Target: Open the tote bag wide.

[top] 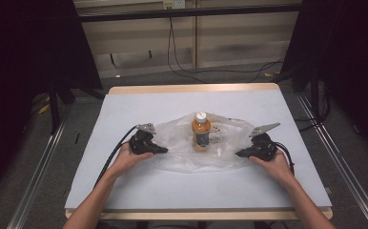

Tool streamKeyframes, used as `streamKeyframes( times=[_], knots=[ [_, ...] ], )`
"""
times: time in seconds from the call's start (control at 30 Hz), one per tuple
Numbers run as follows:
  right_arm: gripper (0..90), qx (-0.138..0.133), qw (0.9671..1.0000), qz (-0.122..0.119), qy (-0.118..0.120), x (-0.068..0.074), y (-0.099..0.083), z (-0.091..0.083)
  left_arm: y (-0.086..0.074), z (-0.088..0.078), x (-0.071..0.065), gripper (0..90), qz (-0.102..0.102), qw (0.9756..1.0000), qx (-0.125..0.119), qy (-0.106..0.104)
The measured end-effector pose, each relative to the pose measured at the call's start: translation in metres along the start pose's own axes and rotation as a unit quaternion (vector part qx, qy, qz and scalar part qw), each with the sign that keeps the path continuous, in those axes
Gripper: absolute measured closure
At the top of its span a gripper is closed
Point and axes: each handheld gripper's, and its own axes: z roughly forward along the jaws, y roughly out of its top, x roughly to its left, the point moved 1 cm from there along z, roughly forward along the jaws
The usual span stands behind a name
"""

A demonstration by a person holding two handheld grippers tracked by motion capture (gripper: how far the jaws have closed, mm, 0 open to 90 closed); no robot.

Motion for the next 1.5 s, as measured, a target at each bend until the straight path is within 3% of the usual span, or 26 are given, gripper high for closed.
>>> streamKeyframes(
  times=[0.1,0.13,0.17,0.27,0.3,0.63,0.7,0.77,0.97,1.17,1.27,1.37,1.43,1.5],
  knots=[
    [90.0,-0.001,1.0,-0.004,0.002,0.001,-0.006,-0.006,-0.005,-0.003,-0.003,90.0,-0.004,1.0,-0.001,-0.002],
    [90.0,-0.002,1.0,-0.006,-0.002,0.002,-0.007,-0.007,-0.006,-0.003,-0.002,90.0,-0.004,0.9999,-0.007,-0.012],
    [90.0,-0.004,1.0,-0.008,-0.003,0.003,-0.008,-0.008,-0.006,-0.002,-0.003,90.0,-0.01,0.9998,-0.013,-0.009],
    [90.0,-0.009,0.9998,-0.013,-0.008,0.008,-0.006,-0.009,-0.004,-0.004,-0.006,90.0,0.001,1.0,-0.008,-0.002],
    [90.0,-0.017,0.9997,-0.014,-0.006,0.01,-0.004,-0.01,-0.003,-0.006,-0.008,90.0,-0.005,0.9998,-0.017,-0.001],
    [90.0,-0.087,0.9958,-0.027,0.004,0.032,0.021,-0.037,0.021,-0.03,-0.039,90.0,0.028,0.9964,-0.08,-0.008],
    [90.0,-0.097,0.9949,-0.026,0.002,0.034,0.023,-0.044,0.026,-0.034,-0.042,90.0,0.038,0.9954,-0.088,-0.008],
    [90.0,-0.107,0.9939,-0.025,0.002,0.035,0.023,-0.05,0.03,-0.036,-0.043,90.0,0.034,0.994,-0.103,-0.011],
    [90.0,-0.129,0.9912,-0.026,-0.011,0.031,0.036,-0.066,0.05,-0.044,-0.039,90.0,0.037,0.9908,-0.131,-0.004],
    [90.0,-0.155,0.9871,-0.033,-0.022,0.023,0.073,-0.078,0.082,-0.055,-0.031,90.0,0.046,0.9874,-0.151,0.008],
    [90.0,-0.162,0.9859,-0.033,-0.028,0.016,0.091,-0.081,0.095,-0.056,-0.019,90.0,0.039,0.9874,-0.153,0.013],
    [90.0,-0.17,0.9844,-0.034,-0.031,0.01,0.107,-0.083,0.105,-0.057,-0.01,90.0,0.032,0.9852,-0.168,0.013],
    [90.0,-0.175,0.9833,-0.036,-0.035,0.008,0.116,-0.083,0.11,-0.054,-0.007,90.0,0.027,0.9847,-0.171,0.015],
    [90.0,-0.181,0.9823,-0.028,-0.039,0.004,0.122,-0.079,0.113,-0.045,-0.006,90.0,0.031,0.9876,-0.152,0.025]
  ],
)
